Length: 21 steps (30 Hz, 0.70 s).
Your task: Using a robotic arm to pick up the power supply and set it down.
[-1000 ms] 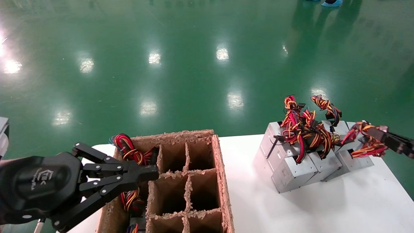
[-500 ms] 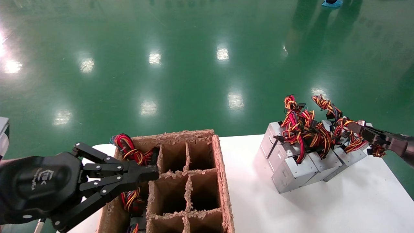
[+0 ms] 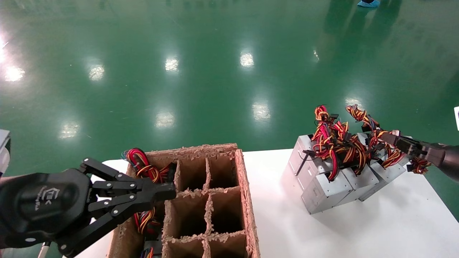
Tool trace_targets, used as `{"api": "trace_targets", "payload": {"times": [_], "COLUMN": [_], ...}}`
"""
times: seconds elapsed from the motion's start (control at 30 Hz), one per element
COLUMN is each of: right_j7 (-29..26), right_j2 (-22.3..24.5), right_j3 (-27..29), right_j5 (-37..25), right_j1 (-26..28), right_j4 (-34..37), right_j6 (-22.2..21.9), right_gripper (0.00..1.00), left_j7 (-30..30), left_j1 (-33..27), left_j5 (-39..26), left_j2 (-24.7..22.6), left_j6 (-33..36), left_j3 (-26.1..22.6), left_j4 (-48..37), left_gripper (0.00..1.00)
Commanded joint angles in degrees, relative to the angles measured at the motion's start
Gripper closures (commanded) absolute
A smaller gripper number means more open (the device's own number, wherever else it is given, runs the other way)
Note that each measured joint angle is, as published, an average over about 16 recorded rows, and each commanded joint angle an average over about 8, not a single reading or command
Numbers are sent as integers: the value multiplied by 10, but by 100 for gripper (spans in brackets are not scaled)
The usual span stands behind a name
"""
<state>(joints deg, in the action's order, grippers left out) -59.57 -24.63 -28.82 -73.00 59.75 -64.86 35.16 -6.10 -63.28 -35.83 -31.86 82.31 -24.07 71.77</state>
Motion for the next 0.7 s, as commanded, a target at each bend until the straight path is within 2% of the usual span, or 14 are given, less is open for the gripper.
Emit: {"api": "trace_targets", "payload": {"times": [0.03, 0.5, 0.7], "right_j7": [-3, 2, 23], "right_j2": [0, -5, -15], "right_j3": [-1, 7, 27], "right_j5": [-2, -2, 24], "right_j1": [4, 20, 26], "right_j4": [0, -12, -30], "right_j6": [2, -7, -14], "right_gripper": [0, 0, 0], "left_j7": [0, 0, 0], "left_j1": [0, 0, 0], "left_j5": [0, 0, 0], "left_j2": [0, 0, 0], "left_j6": [0, 0, 0], "left_j3": [0, 0, 0], "left_j4": [0, 0, 0], "left_gripper": [100, 100, 100]}}
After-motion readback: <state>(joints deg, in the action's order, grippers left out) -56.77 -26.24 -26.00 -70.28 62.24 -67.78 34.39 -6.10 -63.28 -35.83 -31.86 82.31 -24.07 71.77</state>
